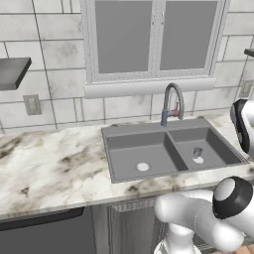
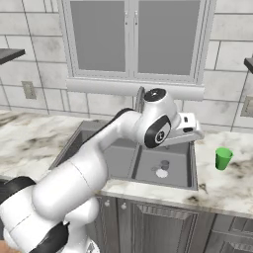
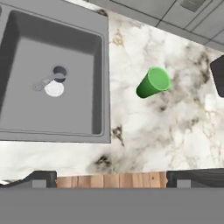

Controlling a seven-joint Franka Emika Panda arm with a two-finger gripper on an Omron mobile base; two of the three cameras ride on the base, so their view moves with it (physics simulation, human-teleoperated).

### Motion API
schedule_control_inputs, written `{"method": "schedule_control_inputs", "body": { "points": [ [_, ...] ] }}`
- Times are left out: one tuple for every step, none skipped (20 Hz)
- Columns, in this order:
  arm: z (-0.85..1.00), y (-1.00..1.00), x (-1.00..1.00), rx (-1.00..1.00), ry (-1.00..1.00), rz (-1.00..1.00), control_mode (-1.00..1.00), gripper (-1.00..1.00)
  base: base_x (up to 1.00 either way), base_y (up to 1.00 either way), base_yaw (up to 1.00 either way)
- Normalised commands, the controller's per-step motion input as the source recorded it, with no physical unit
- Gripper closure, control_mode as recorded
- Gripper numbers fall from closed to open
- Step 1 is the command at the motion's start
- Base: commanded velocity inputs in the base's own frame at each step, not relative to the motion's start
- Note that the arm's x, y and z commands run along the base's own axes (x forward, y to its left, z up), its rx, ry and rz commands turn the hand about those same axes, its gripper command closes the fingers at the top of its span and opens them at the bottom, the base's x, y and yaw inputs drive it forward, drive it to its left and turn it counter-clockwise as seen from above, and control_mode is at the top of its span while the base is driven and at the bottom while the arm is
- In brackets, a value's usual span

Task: Move any existing items from the left basin to the right basin for drying. Then move the cup from the counter to the left basin of the sink for washing.

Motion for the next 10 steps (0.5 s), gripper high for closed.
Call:
{"method": "schedule_control_inputs", "body": {
  "points": [
    [-0.16,-0.49,0.11,0.0,0.12,-0.01,-1.0,-1.0,0.0,0.0,0.0],
    [-0.21,-0.38,0.2,-0.02,0.15,-0.01,-1.0,-1.0,0.0,0.0,0.0],
    [-0.28,-0.31,0.31,-0.03,0.16,-0.02,-1.0,-1.0,0.0,0.0,0.0],
    [-0.29,-0.31,0.31,-0.03,0.14,-0.01,-1.0,-1.0,0.0,0.0,0.0],
    [-0.32,-0.27,0.3,-0.04,0.13,0.0,-1.0,-1.0,0.0,0.0,0.0],
    [-0.36,-0.2,0.36,-0.06,0.13,0.0,-1.0,-1.0,0.0,0.0,0.0],
    [-0.36,-0.12,0.42,-0.07,0.13,0.0,-1.0,-1.0,0.0,0.0,0.0],
    [-0.31,0.0,0.43,-0.06,0.12,-0.03,-1.0,-1.0,0.0,0.0,0.0],
    [-0.24,0.0,0.44,-0.03,0.12,-0.06,-1.0,-1.0,0.0,0.0,0.0],
    [-0.19,0.0,0.39,-0.01,0.11,-0.07,-1.0,-1.0,0.0,0.0,0.0]
  ]
}}
